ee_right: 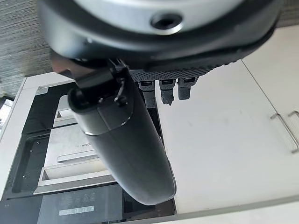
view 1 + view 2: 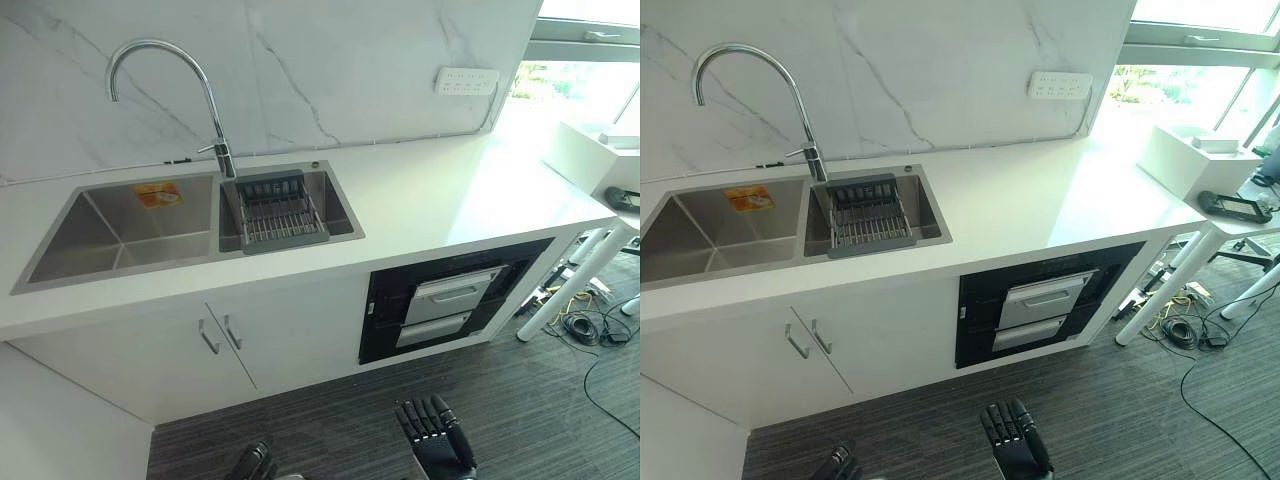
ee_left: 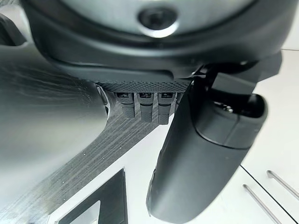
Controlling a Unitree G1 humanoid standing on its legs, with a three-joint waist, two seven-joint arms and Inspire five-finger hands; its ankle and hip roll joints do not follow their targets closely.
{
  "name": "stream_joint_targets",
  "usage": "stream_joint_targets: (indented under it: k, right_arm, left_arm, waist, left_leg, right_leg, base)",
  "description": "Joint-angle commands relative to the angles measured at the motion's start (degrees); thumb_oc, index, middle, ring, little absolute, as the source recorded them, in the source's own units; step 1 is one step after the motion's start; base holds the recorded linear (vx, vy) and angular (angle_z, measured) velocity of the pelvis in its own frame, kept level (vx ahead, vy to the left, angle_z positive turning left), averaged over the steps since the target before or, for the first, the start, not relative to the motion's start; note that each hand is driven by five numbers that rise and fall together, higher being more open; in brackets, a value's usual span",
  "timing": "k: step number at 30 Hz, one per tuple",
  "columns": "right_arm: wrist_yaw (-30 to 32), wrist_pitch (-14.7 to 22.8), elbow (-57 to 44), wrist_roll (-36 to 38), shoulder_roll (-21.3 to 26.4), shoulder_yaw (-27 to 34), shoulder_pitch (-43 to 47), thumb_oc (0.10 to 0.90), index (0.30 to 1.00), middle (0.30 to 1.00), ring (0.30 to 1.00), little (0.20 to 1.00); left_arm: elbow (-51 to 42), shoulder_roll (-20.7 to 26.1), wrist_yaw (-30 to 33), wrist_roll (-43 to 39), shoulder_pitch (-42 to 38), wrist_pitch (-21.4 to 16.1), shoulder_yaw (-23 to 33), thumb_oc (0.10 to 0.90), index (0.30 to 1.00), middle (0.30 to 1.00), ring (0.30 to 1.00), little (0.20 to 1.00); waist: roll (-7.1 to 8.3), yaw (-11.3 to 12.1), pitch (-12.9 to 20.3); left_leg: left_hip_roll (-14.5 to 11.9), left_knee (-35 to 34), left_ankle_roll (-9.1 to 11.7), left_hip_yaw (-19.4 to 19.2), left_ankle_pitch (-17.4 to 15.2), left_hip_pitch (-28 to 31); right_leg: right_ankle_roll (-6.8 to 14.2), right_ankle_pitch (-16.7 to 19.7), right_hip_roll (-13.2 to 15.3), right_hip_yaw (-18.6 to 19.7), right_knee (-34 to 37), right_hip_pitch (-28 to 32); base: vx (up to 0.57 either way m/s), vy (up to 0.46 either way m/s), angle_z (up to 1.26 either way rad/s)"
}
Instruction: Place the dishes in the dishwasher.
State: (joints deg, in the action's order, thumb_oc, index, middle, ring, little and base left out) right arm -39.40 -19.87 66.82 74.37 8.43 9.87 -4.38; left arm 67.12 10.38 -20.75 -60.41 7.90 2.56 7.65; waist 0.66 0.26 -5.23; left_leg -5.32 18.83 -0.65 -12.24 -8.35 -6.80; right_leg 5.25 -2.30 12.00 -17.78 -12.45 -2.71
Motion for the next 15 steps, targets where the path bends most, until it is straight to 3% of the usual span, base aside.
stream_joint_targets:
  k: [1,7,9,12,15]
  right_arm:
    - [4.4,10.3,2.7,-12.9,1.7,1.1,3.4,0.8,0.9,0.9,0.9,0.9]
    - [15.6,20.3,3.7,-21.3,3.8,-2.2,3.8,0.8,0.9,0.9,0.9,0.9]
    - [23.6,24.8,3.9,-29.2,5.0,-3.5,4.1,0.8,0.9,0.9,0.9,0.9]
    - [32.4,27.6,4.3,-39.6,6.4,-5.5,4.7,0.8,0.9,0.9,0.9,0.9]
    - [35.8,27.6,4.0,-43.7,7.1,-7.0,4.9,0.8,0.9,0.9,0.9,0.9]
  left_arm:
    - [0.6,-0.8,0.2,5.3,-3.0,-2.2,0.6,0.8,0.9,0.9,0.9,0.9]
    - [4.2,1.8,9.9,22.8,-4.1,-7.0,-1.9,0.8,0.9,0.9,0.9,0.9]
    - [4.8,2.9,14.4,27.9,-4.7,-7.2,-3.4,0.8,0.9,0.9,0.9,0.9]
    - [5.8,4.2,18.8,33.8,-5.3,-7.3,-5.5,0.8,0.9,0.9,0.9,0.9]
    - [5.5,5.0,20.3,35.7,-5.6,-6.3,-6.7,0.8,0.9,0.9,0.9,0.9]
  waist:
    - [-1.14,0.7,-1.6]
    - [-0.79,0.8,-1.5]
    - [-0.95,0.7,-1.5]
    - [-1.11,0.6,-1.9]
    - [-1.11,0.7,-2.2]
  left_leg:
    - [-2.5,-1.6,3.7,-1.7,-8.2,5.6]
    - [-2.3,-1.6,3.5,-1.4,-8.1,5.5]
    - [-2.2,-1.6,3.3,-1.3,-8.2,5.5]
    - [-2.1,-1.6,3.1,-1.3,-8.2,5.5]
    - [-2.0,-1.6,2.9,-1.0,-8.2,5.3]
  right_leg:
    - [1.9,-10.4,0.6,-1.9,-4.7,1.9]
    - [1.9,-10.5,0.2,-1.5,-4.7,1.8]
    - [1.9,-10.5,0.2,-1.2,-4.7,1.7]
    - [2.0,-10.4,0.1,-0.9,-4.7,1.5]
    - [2.0,-10.4,0.0,-0.5,-4.7,1.2]
  base:
    - [0.0,0.0,0.0]
    - [0.0,-0.002,0.01]
    - [0.0,0.016,-0.01]
    - [0.0,0.0,0.0]
    - [0.0,0.0,0.0]
